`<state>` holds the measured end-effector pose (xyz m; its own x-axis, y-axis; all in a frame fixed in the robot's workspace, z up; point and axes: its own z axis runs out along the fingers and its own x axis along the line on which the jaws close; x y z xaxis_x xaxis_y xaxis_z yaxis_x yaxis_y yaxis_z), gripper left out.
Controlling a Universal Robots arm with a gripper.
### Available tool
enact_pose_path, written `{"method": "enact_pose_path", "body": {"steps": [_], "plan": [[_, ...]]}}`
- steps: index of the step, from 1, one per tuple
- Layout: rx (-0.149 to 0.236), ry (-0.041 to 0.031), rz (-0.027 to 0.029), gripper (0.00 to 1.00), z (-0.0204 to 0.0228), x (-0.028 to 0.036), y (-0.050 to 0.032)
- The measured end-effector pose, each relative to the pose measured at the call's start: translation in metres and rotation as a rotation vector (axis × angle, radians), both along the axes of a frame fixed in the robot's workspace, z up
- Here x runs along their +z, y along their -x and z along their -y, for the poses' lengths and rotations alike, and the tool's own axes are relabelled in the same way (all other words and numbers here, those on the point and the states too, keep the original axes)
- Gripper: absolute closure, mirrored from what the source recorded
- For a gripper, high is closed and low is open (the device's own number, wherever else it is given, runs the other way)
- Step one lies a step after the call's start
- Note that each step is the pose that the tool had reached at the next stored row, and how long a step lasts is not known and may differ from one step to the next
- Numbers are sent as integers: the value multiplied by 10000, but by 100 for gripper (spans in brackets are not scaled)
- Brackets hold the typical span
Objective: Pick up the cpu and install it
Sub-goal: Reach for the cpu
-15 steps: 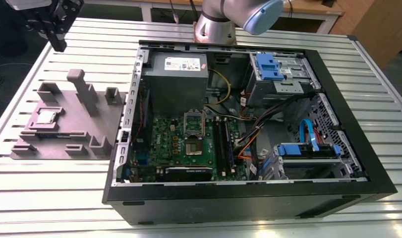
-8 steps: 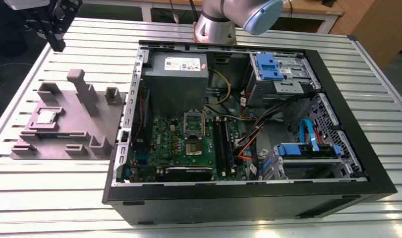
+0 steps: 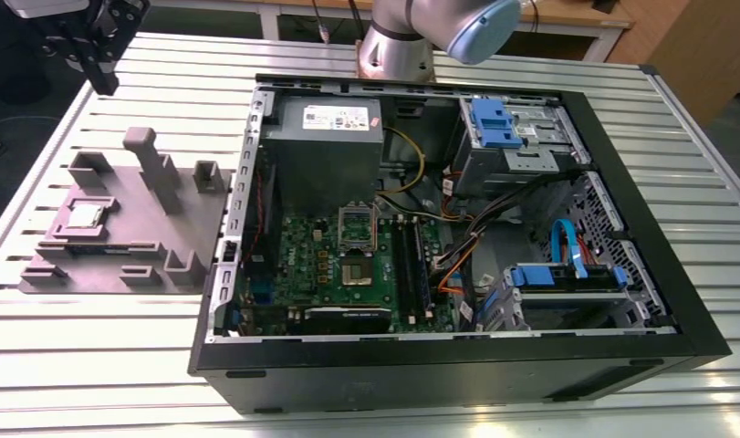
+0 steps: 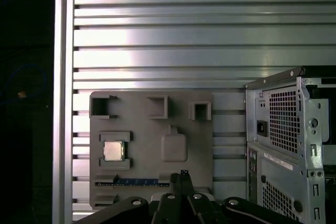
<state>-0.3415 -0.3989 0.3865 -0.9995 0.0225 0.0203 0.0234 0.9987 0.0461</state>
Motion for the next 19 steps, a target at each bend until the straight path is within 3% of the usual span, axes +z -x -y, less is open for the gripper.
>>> {"method": "enact_pose_path", "body": {"steps": [19], "plan": [[-1, 0, -1, 89, 0, 0, 52]]}}
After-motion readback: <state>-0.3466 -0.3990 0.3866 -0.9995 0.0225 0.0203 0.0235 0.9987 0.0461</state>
